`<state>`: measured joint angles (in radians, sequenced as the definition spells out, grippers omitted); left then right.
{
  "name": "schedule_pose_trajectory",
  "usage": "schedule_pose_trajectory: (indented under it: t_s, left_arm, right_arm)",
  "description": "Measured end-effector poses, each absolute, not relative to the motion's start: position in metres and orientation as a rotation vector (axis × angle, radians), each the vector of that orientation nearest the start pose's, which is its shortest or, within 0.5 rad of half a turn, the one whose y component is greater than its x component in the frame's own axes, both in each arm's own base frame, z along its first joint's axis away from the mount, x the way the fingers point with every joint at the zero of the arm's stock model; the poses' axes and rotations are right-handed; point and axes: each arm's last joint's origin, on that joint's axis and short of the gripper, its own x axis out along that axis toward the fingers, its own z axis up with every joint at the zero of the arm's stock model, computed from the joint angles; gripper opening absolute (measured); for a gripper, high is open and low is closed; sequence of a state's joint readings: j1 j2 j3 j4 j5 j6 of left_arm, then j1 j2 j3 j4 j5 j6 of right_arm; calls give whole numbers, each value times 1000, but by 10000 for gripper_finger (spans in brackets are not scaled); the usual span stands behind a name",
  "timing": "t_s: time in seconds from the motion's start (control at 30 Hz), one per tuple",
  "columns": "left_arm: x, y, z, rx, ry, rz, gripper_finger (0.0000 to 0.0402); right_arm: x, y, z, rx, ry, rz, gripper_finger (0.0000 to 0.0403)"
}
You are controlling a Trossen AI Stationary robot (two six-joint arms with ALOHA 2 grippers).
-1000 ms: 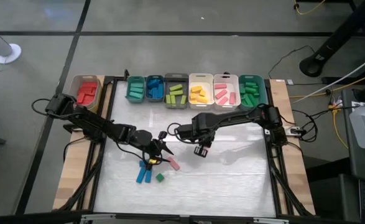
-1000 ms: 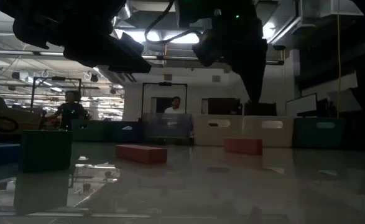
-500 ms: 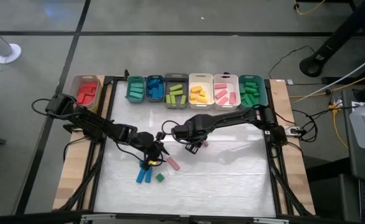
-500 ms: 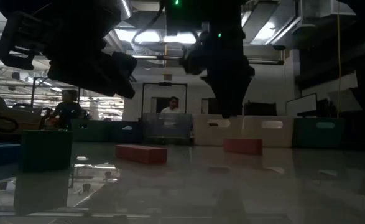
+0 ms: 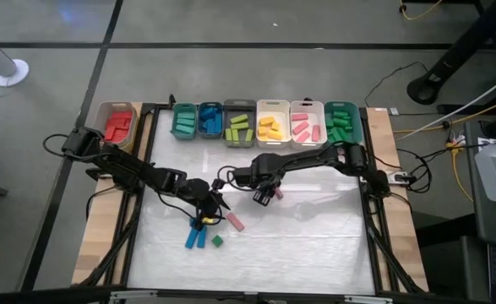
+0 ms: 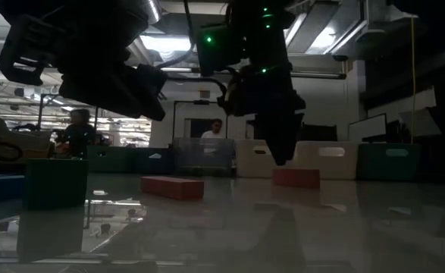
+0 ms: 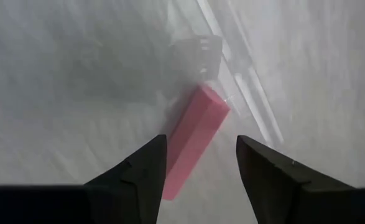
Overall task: Sort blocks
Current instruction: Put the pink block into the right white bin
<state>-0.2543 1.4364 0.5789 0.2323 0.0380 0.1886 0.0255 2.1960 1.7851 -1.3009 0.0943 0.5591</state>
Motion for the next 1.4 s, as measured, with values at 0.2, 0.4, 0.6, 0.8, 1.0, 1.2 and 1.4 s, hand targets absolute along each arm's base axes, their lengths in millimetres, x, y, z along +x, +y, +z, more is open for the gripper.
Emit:
schedule_pose_trajectory:
  t_s: [0.2, 0.4, 0.6, 0.8, 1.0, 1.2, 1.4]
  left_arm:
    - [260, -69, 163, 251, 591, -342, 148]
    - [260, -69, 163, 251, 591, -342, 148]
    - [260, -69, 163, 251, 592, -342, 148]
    - [260, -69, 163, 251, 592, -342, 148]
    - [260, -69, 163, 251, 591, -341, 148]
    - [262, -69, 166, 248, 553, -338, 148]
    - [264, -70, 169, 245, 521, -335, 148]
  right_arm:
    - [410, -7, 170, 399, 1629, -509, 193]
    - [402, -15, 152, 451, 1675, -482, 191]
    - [400, -16, 149, 400, 1703, -396, 108]
    - [396, -21, 150, 362, 1746, -355, 49]
    - [376, -38, 162, 337, 1962, -422, 54]
    - [368, -63, 180, 227, 1995, -461, 53]
    - [363, -99, 204, 114, 1910, -565, 54]
